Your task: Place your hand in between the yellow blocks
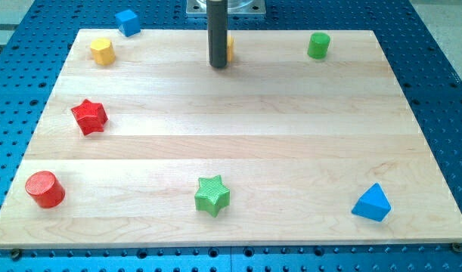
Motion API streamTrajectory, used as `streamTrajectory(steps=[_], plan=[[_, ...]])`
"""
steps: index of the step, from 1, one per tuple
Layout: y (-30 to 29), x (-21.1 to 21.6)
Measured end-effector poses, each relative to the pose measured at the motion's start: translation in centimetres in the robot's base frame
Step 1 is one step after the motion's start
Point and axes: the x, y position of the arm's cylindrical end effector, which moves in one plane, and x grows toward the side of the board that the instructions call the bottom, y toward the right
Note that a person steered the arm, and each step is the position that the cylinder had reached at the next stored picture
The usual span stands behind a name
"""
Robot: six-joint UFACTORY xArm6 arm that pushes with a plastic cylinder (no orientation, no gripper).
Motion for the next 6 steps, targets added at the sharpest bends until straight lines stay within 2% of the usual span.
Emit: streamTrajectory(steps=[1,2,3,4,5,6], plan=[[-3.6,-0.8],[-7.2,-4.5],[-16.8,-4.6],[-21.0,-5.4],[-22.1,-7.6],[-21.2,-7.2]])
